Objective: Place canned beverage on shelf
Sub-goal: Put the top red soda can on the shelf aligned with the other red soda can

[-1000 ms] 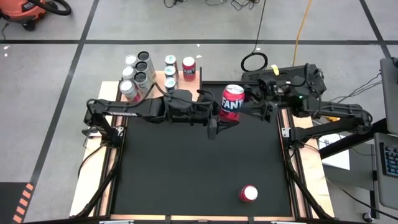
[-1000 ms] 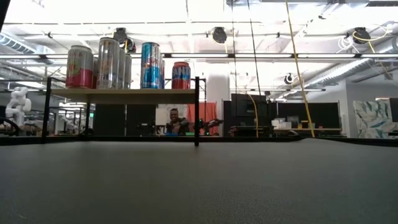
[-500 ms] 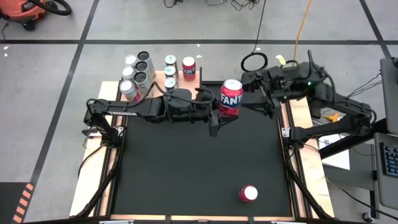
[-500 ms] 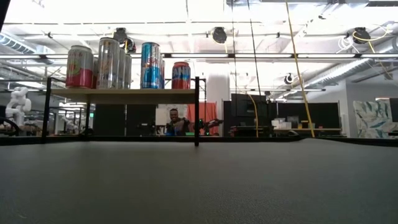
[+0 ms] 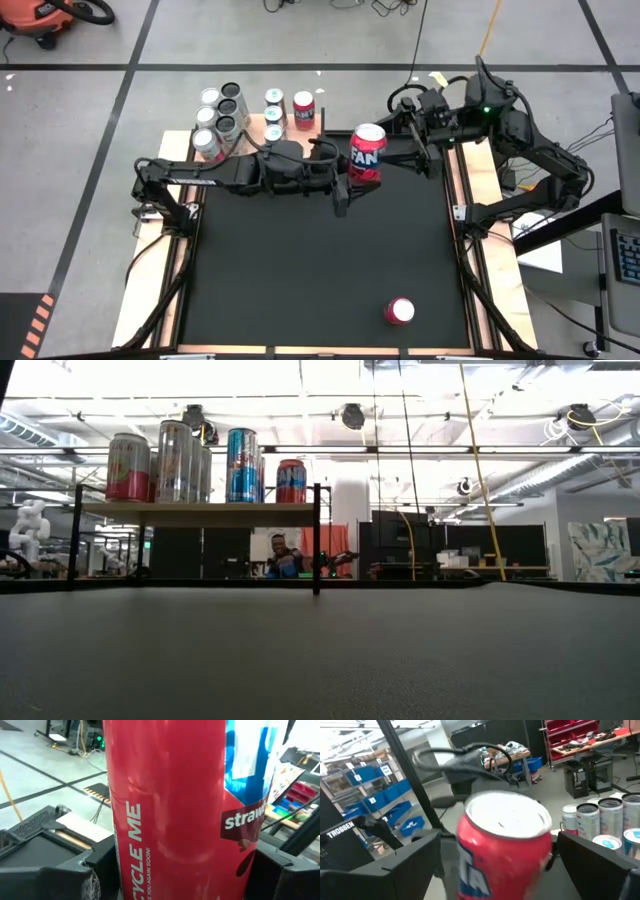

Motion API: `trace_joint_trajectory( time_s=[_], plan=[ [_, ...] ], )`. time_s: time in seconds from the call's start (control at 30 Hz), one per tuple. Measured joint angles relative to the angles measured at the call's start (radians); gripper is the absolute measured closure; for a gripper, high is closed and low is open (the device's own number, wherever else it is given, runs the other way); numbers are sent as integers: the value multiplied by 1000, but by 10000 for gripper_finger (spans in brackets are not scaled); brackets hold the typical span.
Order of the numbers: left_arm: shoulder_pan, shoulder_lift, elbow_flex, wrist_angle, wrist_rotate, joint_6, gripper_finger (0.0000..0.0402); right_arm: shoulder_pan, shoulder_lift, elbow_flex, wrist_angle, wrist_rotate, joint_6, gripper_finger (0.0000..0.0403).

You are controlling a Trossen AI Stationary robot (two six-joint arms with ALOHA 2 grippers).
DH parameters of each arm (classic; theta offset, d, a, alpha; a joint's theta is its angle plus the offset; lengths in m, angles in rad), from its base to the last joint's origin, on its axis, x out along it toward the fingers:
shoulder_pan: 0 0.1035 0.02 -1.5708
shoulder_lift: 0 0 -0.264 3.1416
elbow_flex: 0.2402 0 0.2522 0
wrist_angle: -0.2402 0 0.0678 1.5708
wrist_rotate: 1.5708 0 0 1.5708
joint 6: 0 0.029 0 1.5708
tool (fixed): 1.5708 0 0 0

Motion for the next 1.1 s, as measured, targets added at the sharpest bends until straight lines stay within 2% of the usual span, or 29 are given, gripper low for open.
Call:
trace_joint_trajectory(
  time_s=[0.4,0.87,1.1],
  plan=[
    [12,-68,2,-146,32,32,107,0,137,139,-7,-64,-40,23],
    [11,-70,2,-145,27,56,107,0,175,190,-16,-78,-42,25],
    [11,-70,2,-140,32,62,107,0,176,190,-13,-102,-42,60]
  ],
)
